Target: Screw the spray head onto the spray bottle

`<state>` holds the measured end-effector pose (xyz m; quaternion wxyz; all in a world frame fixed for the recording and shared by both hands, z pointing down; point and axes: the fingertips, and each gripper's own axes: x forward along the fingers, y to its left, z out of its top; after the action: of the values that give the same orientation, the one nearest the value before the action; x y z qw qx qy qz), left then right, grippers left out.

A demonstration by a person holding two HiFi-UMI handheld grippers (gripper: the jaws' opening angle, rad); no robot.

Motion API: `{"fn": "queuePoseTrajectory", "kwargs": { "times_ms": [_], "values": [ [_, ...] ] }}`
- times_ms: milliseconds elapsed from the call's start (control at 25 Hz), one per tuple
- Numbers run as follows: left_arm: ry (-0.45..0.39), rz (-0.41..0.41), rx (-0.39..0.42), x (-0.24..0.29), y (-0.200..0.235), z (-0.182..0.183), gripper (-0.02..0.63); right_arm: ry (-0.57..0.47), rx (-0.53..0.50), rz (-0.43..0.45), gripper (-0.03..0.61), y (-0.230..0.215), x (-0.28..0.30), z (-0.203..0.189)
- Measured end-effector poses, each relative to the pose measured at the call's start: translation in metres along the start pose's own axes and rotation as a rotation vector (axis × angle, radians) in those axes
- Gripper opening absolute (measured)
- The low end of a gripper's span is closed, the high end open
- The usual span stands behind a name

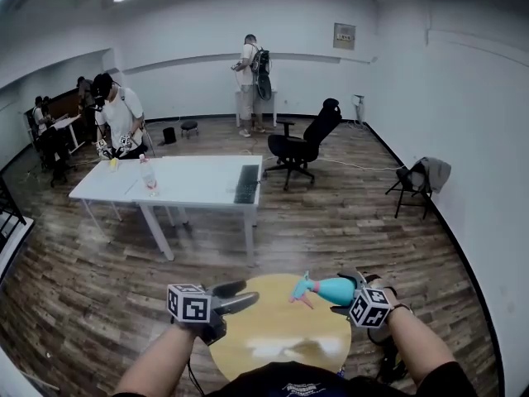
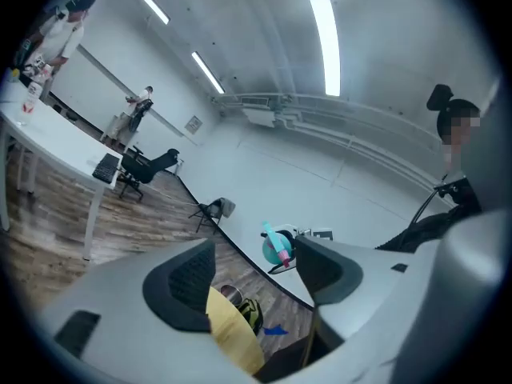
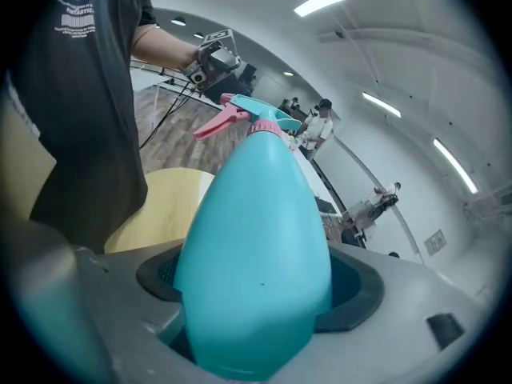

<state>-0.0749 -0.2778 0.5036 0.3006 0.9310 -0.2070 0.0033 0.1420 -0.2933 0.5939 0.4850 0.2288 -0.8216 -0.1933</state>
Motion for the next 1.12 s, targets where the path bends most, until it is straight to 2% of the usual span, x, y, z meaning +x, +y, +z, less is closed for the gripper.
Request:
{"fn": "queuePoseTrajectory", "kwargs": {
  "times_ms": [120, 200, 280, 400, 480, 520, 600, 640, 720, 840, 920, 960, 1040, 1120],
  "values": [
    [0.103, -0.090, 0.063, 0.045, -0.028, -0.019, 0.338, -0.060, -0.135, 0.017, 0.449, 0.018, 0.006, 0.057],
    [0.186, -0.136, 0.149, 0.071, -0.046, -0.033, 0.335, -0.088, -0.195, 0.024, 0.450, 0.026, 0.013, 0.085],
    [0.250, -0.118, 0.288, 0.079, -0.051, -0.042, 0.204, -0.089, -0.211, 0.040, 0.451, 0.029, 0.018, 0.091],
    [0.323, -0.071, 0.443, 0.076, -0.052, -0.048, 0.207, -0.103, -0.189, 0.076, 0.448, 0.036, 0.018, 0.091],
    [0.347, -0.061, 0.473, 0.078, -0.054, -0.052, 0.209, -0.104, -0.186, 0.093, 0.443, 0.038, 0.016, 0.088],
    [0.350, -0.064, 0.453, 0.080, -0.053, -0.054, 0.209, -0.103, -0.182, 0.106, 0.443, 0.039, 0.016, 0.086],
    [0.318, -0.074, 0.356, 0.082, -0.049, -0.054, 0.213, -0.103, -0.169, 0.125, 0.444, 0.041, 0.018, 0.083],
    [0.276, -0.072, 0.297, 0.081, -0.045, -0.049, 0.218, -0.100, -0.157, 0.125, 0.446, 0.039, 0.020, 0.080],
    [0.146, -0.059, 0.171, 0.065, -0.030, -0.029, 0.300, -0.078, -0.101, 0.107, 0.448, 0.030, 0.022, 0.059],
    [-0.016, -0.010, 0.019, 0.014, 0.004, 0.001, 0.336, -0.005, 0.037, 0.061, 0.449, 0.007, 0.015, -0.003],
    [-0.045, 0.037, -0.010, -0.014, 0.024, 0.007, 0.341, 0.039, 0.090, 0.033, 0.449, -0.004, 0.007, -0.034],
    [-0.042, 0.046, -0.013, -0.020, 0.029, 0.008, 0.341, 0.048, 0.095, 0.024, 0.449, -0.008, 0.005, -0.038],
    [-0.012, 0.026, 0.000, -0.014, 0.025, 0.004, 0.341, 0.032, 0.055, 0.017, 0.449, -0.008, 0.006, -0.018],
    [0.048, -0.029, 0.042, 0.014, 0.006, -0.006, 0.341, -0.015, -0.045, 0.028, 0.449, 0.004, 0.010, 0.027]
  ]
}}
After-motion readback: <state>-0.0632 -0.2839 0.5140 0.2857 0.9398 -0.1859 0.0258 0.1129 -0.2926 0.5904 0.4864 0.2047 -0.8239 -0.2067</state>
